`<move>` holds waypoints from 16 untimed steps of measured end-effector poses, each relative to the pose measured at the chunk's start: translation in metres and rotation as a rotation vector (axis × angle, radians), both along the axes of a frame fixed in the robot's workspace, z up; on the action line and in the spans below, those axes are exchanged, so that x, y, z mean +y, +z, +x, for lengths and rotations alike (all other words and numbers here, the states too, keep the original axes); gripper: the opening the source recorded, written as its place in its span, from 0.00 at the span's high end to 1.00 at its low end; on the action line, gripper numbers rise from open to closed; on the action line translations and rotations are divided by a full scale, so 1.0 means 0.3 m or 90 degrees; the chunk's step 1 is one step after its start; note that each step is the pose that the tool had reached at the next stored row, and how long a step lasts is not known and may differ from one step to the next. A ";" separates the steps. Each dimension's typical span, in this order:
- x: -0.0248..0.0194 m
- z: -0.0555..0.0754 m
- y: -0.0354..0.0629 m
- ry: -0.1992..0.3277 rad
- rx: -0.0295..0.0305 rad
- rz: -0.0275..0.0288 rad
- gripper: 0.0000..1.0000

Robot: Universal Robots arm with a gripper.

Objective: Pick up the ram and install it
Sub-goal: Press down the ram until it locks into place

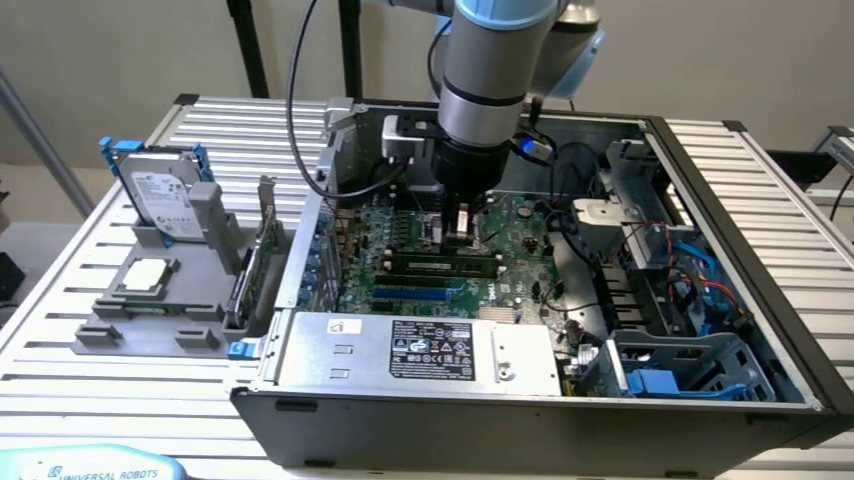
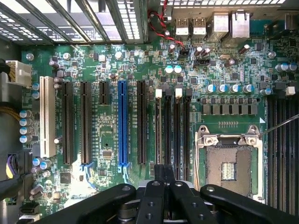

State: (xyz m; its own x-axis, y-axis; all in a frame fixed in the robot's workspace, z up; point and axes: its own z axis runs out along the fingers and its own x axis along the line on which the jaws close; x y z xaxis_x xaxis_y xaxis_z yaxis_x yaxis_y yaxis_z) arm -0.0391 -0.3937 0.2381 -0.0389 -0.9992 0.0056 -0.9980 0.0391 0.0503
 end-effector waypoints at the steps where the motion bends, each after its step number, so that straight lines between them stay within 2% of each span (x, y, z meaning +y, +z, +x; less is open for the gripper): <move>1: 0.000 -0.002 -0.003 0.000 -0.0020 0.0000 0.89; 4: 0.000 -0.011 -0.012 0.000 -0.0080 0.0000 0.89; 10: -0.001 -0.026 -0.034 0.000 -0.0238 -0.0007 0.89; 12: 0.000 -0.030 -0.041 0.000 -0.0280 -0.0005 0.89; 13: 0.000 -0.031 -0.043 0.000 -0.0292 -0.0003 0.89; 16: 0.000 -0.031 -0.034 0.000 -0.0297 0.0006 0.89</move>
